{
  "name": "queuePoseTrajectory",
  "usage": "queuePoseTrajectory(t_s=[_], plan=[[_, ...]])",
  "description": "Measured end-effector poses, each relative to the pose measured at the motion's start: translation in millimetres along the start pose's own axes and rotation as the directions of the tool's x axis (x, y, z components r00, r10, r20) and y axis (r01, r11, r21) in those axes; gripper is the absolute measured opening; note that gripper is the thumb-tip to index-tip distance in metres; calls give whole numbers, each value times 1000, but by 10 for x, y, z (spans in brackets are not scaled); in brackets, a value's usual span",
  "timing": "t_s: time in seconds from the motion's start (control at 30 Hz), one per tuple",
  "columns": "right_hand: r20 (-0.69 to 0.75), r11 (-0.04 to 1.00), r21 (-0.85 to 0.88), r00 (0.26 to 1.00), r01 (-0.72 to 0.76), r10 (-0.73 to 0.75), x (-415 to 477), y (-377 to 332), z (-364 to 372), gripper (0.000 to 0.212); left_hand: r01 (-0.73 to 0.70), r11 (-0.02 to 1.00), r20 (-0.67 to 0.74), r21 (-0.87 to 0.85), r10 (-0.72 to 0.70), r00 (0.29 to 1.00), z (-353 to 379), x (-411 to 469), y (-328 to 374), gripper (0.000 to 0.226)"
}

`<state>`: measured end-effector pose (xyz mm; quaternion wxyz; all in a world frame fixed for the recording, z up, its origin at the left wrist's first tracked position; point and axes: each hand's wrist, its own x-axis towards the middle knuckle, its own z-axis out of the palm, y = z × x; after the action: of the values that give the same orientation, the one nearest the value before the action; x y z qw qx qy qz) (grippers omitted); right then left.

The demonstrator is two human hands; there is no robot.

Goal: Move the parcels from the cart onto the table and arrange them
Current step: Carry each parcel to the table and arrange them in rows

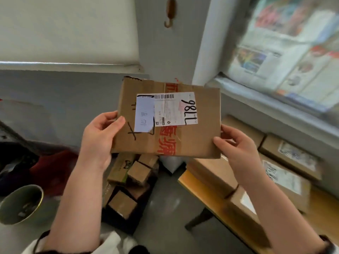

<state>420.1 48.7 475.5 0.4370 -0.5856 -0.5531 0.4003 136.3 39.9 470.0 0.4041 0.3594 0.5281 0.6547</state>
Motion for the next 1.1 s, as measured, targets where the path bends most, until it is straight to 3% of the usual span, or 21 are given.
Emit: queuePoseTrajectory(t_s=[0.17, 0.3, 0.47, 0.6, 0.83, 1.1], plan=[[-220, 1000, -17, 975, -8, 4, -526, 189, -1423, 31, 102, 994, 245, -36, -90, 965, 1314, -586, -160, 7], [-386, 997, 14, 920, -70, 70, -941, 427, -2337, 33, 166, 986, 414, 19, -159, 897, 2224, -1036, -323, 7], [-534, 977, 148, 818, -157, 212, -1331, 797, -3067, 33, 115, 968, 606, 221, -229, 762, 3081, -1426, -486, 9], [-649, 941, 268, 684, -204, 333, -1606, 1035, -3377, 32, 45, 936, 729, 350, -302, 614, 3595, -1639, -608, 11], [-730, 901, 267, 540, -341, 420, -1826, 1376, -3766, 37, 10, 878, 796, 479, -439, 416, 4272, -1876, -1063, 10], [-748, 874, 296, 475, -385, 463, -1461, 1863, -4067, 44, -26, 823, 762, 567, -513, 394, 4774, -1961, -1492, 27]])
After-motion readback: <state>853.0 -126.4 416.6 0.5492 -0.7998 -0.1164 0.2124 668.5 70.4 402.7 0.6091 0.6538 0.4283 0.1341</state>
